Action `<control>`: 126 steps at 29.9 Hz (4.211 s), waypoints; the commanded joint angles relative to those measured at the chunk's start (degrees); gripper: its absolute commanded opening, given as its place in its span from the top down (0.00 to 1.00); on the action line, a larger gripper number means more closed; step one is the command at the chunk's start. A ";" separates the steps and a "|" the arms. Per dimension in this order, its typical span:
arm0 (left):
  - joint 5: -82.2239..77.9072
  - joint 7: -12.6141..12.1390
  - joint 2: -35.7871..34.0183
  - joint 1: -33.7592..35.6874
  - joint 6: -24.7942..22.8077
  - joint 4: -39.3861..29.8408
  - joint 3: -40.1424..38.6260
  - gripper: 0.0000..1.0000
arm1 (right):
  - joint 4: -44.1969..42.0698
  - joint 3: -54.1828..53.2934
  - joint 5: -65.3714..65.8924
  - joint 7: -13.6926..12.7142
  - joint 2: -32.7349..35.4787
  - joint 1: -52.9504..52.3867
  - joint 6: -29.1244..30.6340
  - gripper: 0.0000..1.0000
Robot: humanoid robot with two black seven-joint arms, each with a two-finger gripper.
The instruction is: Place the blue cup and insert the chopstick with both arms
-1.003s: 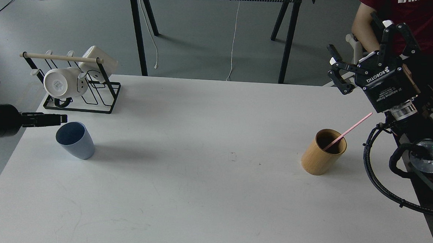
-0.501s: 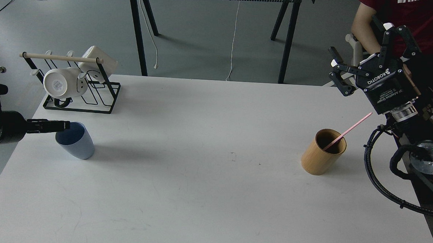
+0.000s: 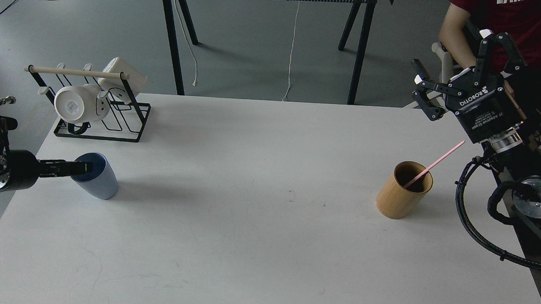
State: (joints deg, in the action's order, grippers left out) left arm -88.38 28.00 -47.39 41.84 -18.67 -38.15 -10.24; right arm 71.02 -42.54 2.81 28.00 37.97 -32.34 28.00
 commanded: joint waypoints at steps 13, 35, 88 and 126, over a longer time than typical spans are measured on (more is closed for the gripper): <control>-0.21 0.00 1.16 -1.50 3.11 2.73 0.04 0.74 | -0.09 0.09 0.00 0.00 0.00 0.35 0.00 0.03; 7.26 0.00 1.25 6.04 0.23 -15.62 -0.57 0.96 | -4.39 -4.30 -0.18 0.00 -0.70 0.26 0.00 0.03; 6.47 0.00 46.60 25.66 -4.70 10.72 30.10 0.94 | -10.64 -4.92 -0.35 0.00 -1.67 -1.85 0.00 0.03; 37.66 0.00 30.62 20.04 -9.33 1.77 -1.34 0.01 | -9.59 -1.67 3.85 0.00 2.01 -12.39 -7.59 0.03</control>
State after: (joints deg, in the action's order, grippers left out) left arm -55.05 27.99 -13.89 64.08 -28.01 -33.00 -5.03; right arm 61.03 -45.01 3.58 28.00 37.80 -42.45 25.46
